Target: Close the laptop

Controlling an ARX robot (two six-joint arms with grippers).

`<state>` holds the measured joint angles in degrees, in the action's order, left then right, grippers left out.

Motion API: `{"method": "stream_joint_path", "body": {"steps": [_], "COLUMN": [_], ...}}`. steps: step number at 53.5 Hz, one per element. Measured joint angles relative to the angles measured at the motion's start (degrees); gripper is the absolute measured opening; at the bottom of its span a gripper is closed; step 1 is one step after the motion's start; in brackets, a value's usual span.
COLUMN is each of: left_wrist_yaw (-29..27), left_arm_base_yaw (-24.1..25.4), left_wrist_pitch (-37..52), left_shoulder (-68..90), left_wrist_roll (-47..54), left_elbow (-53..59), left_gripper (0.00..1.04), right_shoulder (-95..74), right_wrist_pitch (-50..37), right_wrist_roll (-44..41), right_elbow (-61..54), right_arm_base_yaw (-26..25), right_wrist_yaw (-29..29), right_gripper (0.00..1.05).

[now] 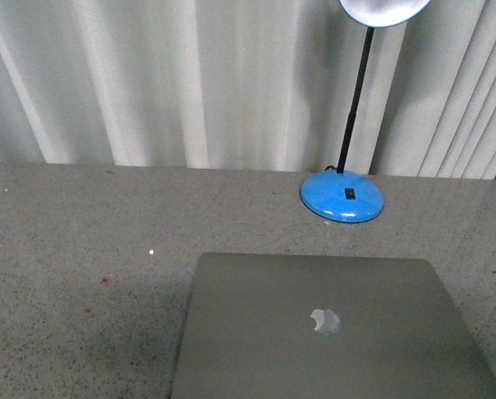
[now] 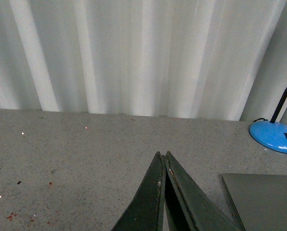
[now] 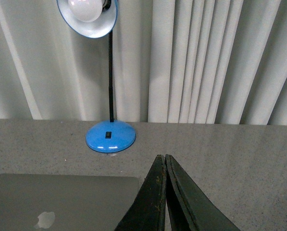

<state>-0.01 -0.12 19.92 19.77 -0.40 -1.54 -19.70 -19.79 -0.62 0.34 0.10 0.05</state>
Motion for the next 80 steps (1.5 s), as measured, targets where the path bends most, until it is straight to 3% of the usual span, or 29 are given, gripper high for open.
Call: {"method": "stream_joint_path", "body": {"steps": [28, 34, 46, 54, 62, 69, 71, 80], "left_wrist_yaw": [0.02, 0.02, 0.02, 0.02, 0.02, 0.02, 0.0, 0.02], "left_arm_base_yaw": [0.0, 0.02, 0.0, 0.02, 0.02, 0.0, 0.0, 0.0], "left_wrist_pitch": [-9.84, -18.93, -19.82, -19.85, -19.89, -19.89, -19.89, -19.89], "left_shoulder": [-9.9, -17.03, -19.52, -19.58, -19.58, -19.58, -19.58, -19.58], "left_wrist_roll": [0.0, 0.02, 0.0, 0.0, 0.0, 0.02, 0.15, 0.15], "left_elbow": [0.0, -0.02, -0.02, -0.02, -0.02, -0.02, -0.02, -0.02], "left_gripper": [0.04, 0.04, 0.05, 0.42, 0.67, 0.99, 0.98, 0.98], "right_shoulder": [9.66, 16.98, 19.43, 19.43, 19.43, 19.43, 19.43, 19.43], "right_wrist_pitch": [9.57, 18.95, 19.76, 19.76, 19.76, 19.76, 19.76, 19.76], "right_wrist_roll": [0.0, -0.02, 0.0, 0.0, -0.02, 0.0, 0.04, 0.02], "right_elbow": [0.0, 0.02, 0.02, 0.02, 0.02, 0.02, 0.02, 0.02], "right_arm_base_yaw": [0.0, -0.02, -0.02, -0.02, -0.02, 0.0, -0.02, -0.02], "right_wrist_yaw": [0.0, -0.11, -0.13, -0.13, -0.13, -0.13, -0.13, -0.13], "right_gripper": [0.03, 0.03, 0.03, 0.37, 0.62, 0.95, 0.99, 0.97]}}
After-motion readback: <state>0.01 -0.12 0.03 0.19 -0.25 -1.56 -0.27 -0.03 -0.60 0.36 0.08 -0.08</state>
